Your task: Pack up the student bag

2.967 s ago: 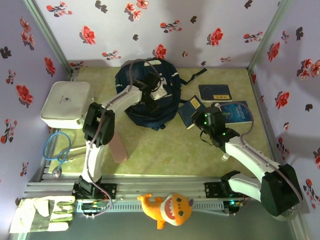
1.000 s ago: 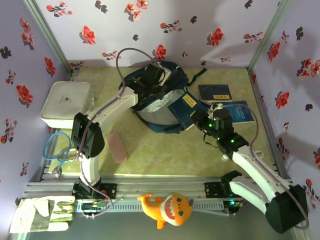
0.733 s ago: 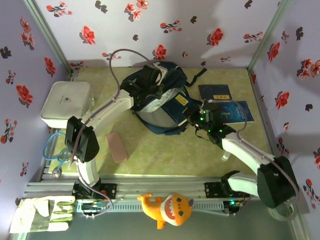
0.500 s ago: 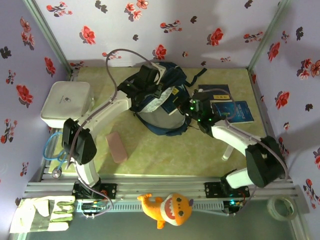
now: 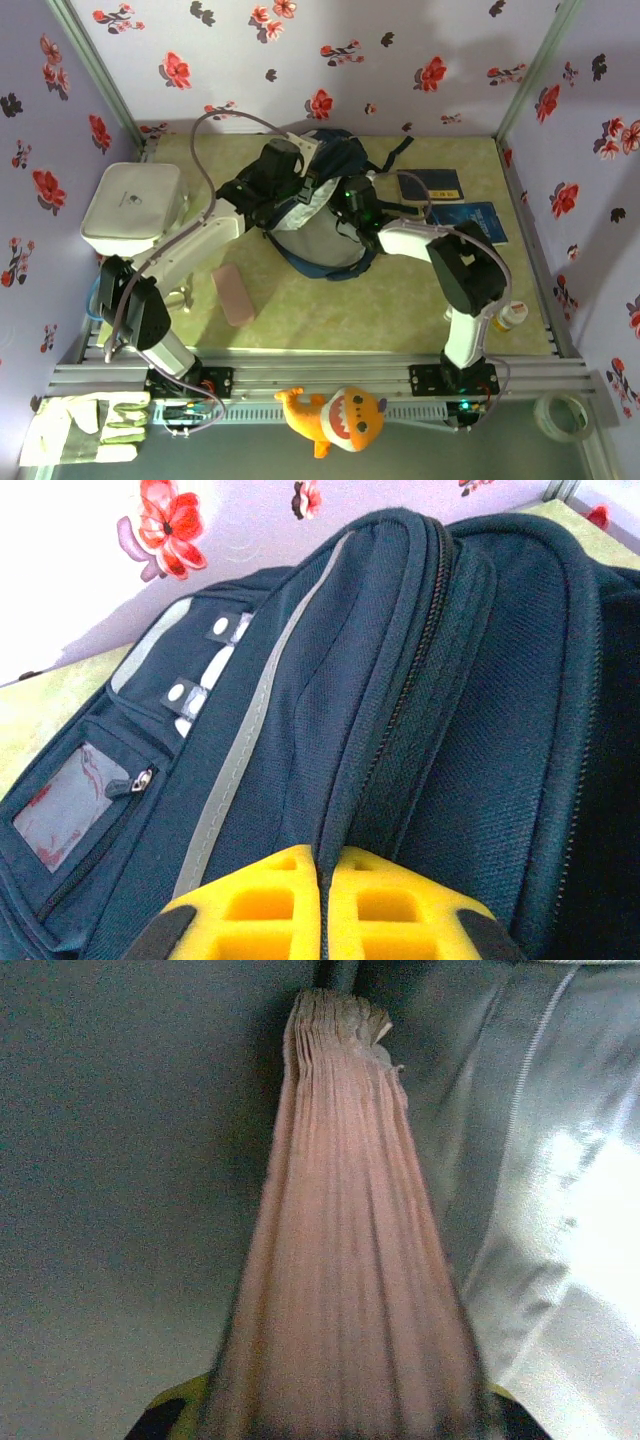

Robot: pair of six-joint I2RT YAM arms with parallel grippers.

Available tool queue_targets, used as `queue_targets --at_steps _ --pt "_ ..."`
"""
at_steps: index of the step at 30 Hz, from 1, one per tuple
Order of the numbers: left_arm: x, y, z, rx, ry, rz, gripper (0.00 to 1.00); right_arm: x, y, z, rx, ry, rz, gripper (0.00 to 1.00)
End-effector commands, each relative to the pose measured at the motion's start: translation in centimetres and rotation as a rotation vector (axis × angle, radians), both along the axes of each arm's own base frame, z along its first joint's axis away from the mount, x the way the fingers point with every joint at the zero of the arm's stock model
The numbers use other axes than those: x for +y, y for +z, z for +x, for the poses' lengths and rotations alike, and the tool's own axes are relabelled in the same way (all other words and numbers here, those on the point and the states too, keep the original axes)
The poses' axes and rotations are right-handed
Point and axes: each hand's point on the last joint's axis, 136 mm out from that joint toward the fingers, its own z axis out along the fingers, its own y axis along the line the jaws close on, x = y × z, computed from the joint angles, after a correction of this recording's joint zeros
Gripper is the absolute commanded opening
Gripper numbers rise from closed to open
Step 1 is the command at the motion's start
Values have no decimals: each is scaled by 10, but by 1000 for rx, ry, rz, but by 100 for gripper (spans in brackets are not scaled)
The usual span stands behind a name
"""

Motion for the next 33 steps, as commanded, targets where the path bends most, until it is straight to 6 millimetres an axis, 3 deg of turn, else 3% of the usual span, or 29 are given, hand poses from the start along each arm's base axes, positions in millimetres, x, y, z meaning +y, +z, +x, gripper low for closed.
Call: queue_targets --at_steps 1,6,9,15,21,27,30,33 --pt "1 91 6 -224 10 -202 0 17 43 23 -126 -78 85 5" --pt "3 95 5 -222 11 -230 0 25 10 36 -60 -120 102 5" --pt "3 95 5 -221 8 -234 0 27 0 42 -64 -133 125 8" --pt "12 89 12 -195 42 -237 0 29 3 36 -53 -103 151 41" --pt "30 72 24 -154 97 -230 0 8 9 0 53 -90 241 51" --pt "50 47 35 -112 145 -168 0 -15 17 -50 119 -35 172 58" --pt "62 22 34 -101 132 -67 0 -33 17 -73 138 20 14 64" --pt "78 -10 28 -89 121 12 0 -67 13 -93 159 41 -224 73"
